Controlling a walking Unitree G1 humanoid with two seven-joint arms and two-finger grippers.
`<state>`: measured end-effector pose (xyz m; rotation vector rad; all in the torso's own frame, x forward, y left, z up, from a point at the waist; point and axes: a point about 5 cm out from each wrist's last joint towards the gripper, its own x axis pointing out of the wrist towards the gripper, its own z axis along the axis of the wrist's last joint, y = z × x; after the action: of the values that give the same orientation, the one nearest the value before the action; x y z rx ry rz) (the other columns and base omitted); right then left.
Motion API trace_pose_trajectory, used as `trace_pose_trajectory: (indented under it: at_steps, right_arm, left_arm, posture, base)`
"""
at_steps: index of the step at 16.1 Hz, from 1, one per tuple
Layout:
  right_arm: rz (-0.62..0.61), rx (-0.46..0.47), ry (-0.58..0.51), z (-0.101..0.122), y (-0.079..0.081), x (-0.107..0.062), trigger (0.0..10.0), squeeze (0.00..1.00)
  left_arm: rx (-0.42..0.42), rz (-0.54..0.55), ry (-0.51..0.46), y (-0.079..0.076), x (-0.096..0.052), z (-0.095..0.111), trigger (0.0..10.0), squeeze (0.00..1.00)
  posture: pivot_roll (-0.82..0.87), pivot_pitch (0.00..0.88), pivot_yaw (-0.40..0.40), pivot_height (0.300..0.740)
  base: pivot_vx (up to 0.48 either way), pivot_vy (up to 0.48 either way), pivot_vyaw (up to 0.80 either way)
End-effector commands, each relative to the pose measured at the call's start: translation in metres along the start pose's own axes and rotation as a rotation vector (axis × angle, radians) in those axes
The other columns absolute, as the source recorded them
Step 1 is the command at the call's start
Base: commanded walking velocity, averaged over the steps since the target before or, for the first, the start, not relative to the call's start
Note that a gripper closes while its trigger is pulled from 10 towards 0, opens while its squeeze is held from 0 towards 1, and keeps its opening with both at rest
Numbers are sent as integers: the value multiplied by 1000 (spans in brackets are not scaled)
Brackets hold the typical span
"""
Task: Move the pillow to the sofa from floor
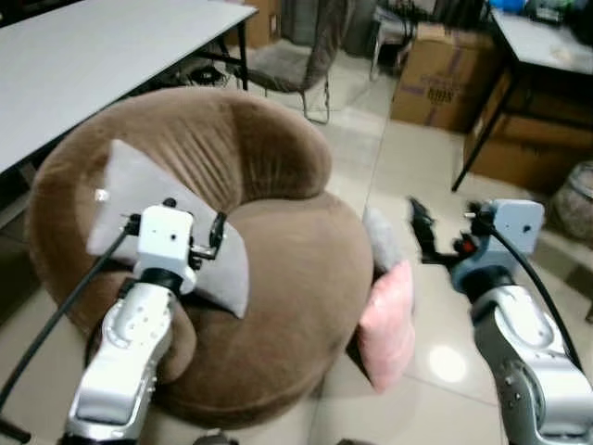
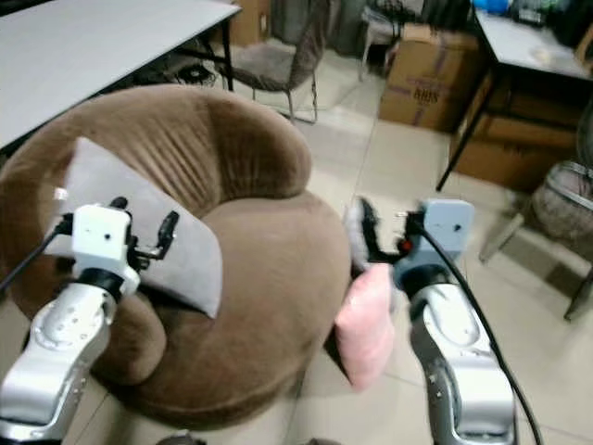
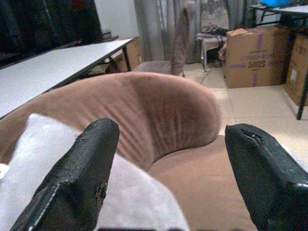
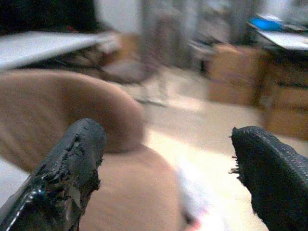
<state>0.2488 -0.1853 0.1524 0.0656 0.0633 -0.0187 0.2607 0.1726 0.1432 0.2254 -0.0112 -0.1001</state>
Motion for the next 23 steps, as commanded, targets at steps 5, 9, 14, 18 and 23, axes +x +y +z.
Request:
trace_pose_trajectory:
  at_steps: [5,9,14,18,23]
  right_arm:
    - [-154,28,-81,8,-12,3,10000,0]
    - [-62,-9,-22,2,-5,4,10000,0]
    - [-205,-99,-16,-5,-9,7,10000,0]
    - [-180,-15,-1,-5,-4,11,10000,0]
    - [-196,-44,-32,-7,-2,11,10000,0]
  left_arm:
    - [7,34,4,4,4,2,10000,929]
    - [-37,45,6,0,7,1,10000,922]
    - [-27,94,6,4,7,-2,10000,863]
    - [-15,103,5,3,8,-2,10000,871]
    - [-33,108,11,7,8,-5,10000,855]
  posture:
    - [-49,0,-2,740]
    - [-50,0,-5,740]
    - [-45,0,-9,740]
    - [-26,0,-17,740]
    - [-36,0,-9,740]
  base:
    - [0,-390,0]
    - [0,-291,0]
    - [0,0,-565]
    - [0,0,-800]
    - [0,0,-800]
